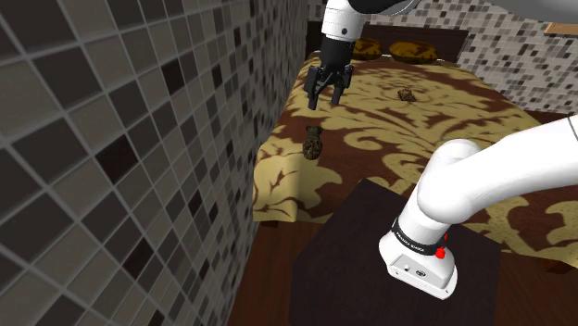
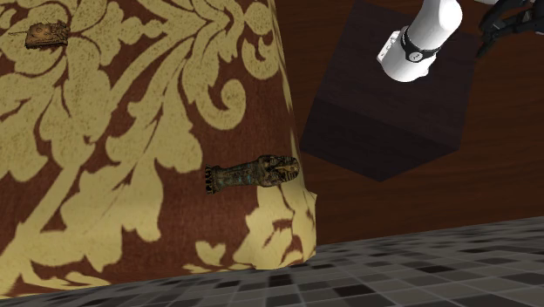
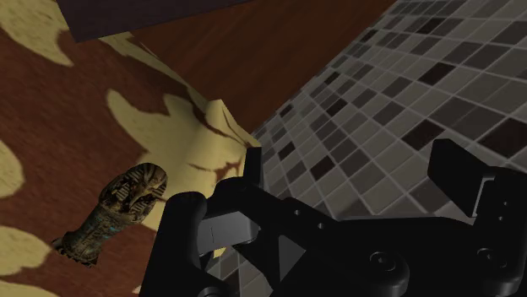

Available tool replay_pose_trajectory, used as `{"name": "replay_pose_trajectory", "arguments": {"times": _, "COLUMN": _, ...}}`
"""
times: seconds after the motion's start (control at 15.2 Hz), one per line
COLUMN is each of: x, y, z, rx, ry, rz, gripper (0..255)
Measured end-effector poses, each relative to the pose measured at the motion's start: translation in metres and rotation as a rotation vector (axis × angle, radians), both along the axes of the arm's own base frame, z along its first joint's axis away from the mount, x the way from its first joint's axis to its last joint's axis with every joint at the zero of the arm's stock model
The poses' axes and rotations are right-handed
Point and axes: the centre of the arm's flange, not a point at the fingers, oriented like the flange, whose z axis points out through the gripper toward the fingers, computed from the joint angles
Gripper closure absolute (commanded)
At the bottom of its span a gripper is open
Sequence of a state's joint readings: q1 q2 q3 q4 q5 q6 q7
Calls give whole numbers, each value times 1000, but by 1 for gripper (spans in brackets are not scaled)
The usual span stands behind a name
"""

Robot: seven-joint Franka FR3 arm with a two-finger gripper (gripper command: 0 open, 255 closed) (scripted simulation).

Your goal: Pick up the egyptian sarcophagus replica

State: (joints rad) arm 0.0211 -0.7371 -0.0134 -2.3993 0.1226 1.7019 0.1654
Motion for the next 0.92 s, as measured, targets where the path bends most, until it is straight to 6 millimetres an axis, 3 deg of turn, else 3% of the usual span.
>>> {"name": "replay_pose_trajectory", "arguments": {"times": 0.13, "x": 4, "y": -3, "z": -3, "rx": 1, "ry": 2, "rz": -8, "gripper": 0}}
{"name": "replay_pose_trajectory", "arguments": {"times": 0.4, "x": 37, "y": -24, "z": -26, "rx": 5, "ry": 17, "rz": -66, "gripper": 0}}
{"name": "replay_pose_trajectory", "arguments": {"times": 0.92, "x": 109, "y": -83, "z": -84, "rx": 14, "ry": 50, "rz": -196, "gripper": 0}}
